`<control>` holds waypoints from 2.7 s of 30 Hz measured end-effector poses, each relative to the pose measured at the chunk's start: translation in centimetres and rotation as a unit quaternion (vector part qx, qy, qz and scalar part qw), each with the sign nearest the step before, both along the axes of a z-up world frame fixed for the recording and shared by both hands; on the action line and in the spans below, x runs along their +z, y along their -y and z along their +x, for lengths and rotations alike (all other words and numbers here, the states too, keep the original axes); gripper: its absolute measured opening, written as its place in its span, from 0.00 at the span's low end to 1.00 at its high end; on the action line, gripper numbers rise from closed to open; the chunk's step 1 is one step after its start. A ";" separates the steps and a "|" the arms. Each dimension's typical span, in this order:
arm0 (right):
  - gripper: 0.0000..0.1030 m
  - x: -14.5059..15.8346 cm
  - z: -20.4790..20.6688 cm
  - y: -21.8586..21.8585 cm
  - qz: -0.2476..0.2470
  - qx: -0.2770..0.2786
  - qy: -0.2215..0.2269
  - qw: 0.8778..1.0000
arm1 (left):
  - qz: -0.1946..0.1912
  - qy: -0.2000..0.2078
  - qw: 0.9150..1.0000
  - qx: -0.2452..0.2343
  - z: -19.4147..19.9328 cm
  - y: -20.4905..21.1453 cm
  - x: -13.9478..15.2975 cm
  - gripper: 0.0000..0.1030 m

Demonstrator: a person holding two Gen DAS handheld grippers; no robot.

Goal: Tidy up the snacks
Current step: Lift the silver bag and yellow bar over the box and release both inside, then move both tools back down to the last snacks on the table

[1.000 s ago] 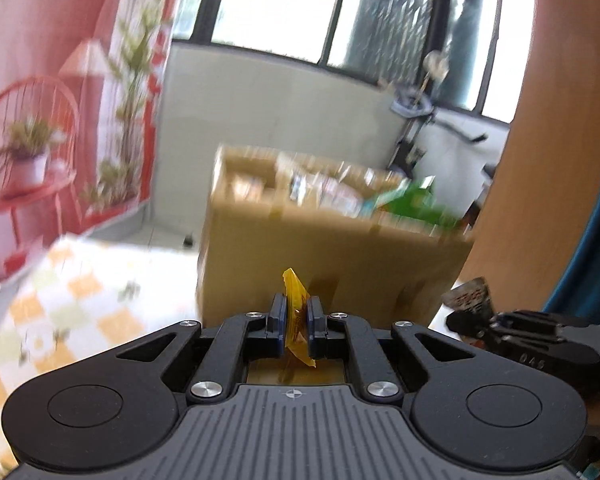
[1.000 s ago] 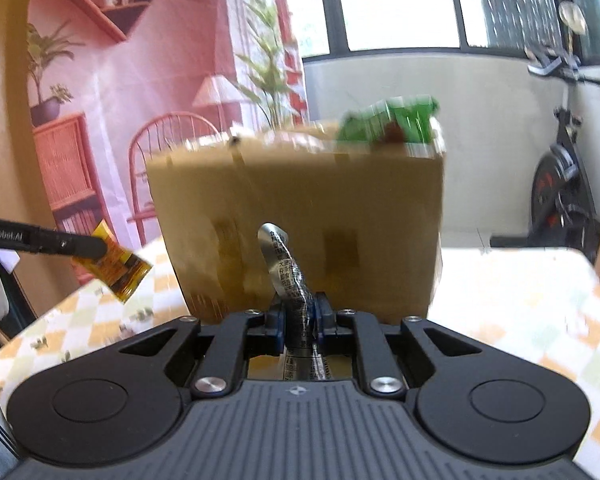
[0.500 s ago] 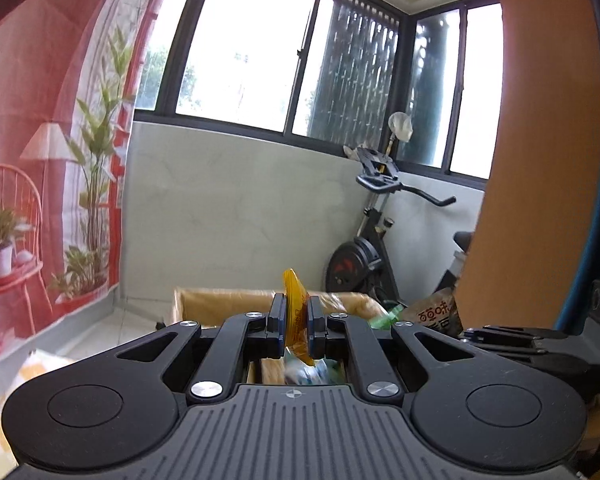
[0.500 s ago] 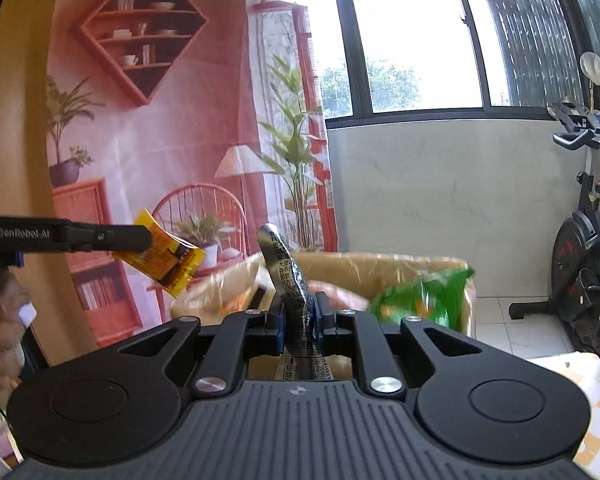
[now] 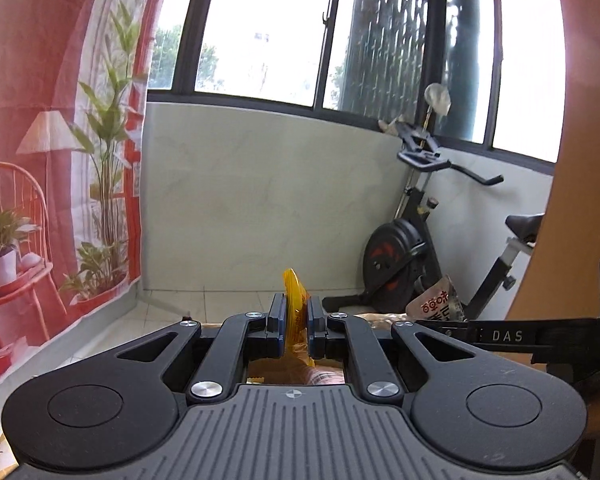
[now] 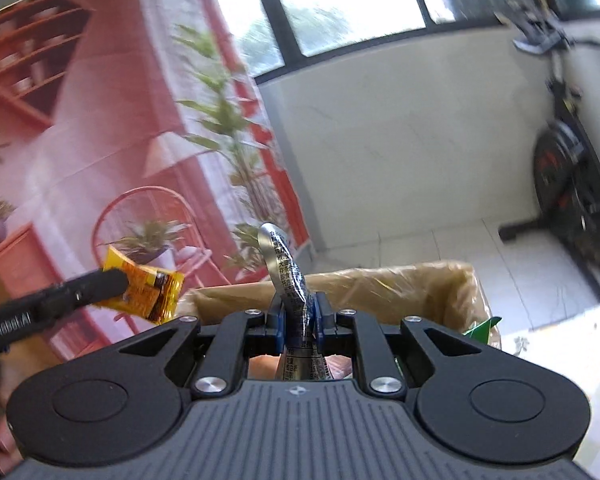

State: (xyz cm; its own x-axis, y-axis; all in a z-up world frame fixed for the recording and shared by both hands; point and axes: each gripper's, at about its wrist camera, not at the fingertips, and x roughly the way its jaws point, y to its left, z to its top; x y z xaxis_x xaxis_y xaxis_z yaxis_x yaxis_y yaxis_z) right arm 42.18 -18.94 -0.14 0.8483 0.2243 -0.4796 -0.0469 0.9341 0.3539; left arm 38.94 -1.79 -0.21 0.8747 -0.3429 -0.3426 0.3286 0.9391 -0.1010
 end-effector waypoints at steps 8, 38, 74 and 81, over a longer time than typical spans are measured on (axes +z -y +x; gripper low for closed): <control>0.33 -0.6 1.4 0.4 -0.027 -0.027 -0.013 0.999 | 0.019 -0.017 1.000 -0.011 1.5 0.2 -1.2 0.25; 0.37 0.8 -11.4 -3.8 -0.078 -0.011 0.064 0.995 | 0.049 -0.055 0.996 0.043 -8.2 -10.2 2.1 0.53; 0.37 -15.9 -17.8 -6.2 -0.134 0.085 -0.093 0.983 | 0.049 -0.233 0.968 0.075 -12.7 -16.5 -15.0 0.72; 0.41 -18.2 -18.8 -7.2 -0.203 0.164 -0.110 0.959 | 0.035 -0.247 0.965 0.083 -13.1 -16.2 -16.1 0.71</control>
State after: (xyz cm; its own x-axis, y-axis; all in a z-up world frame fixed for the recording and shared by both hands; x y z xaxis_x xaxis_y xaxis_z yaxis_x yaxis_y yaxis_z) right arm 23.38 -11.75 -18.38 0.6321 0.2186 -0.7434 -0.3286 0.9445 -0.0016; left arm 25.83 14.37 -16.34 0.6389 -0.1730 -0.7495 0.1017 0.9848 -0.1406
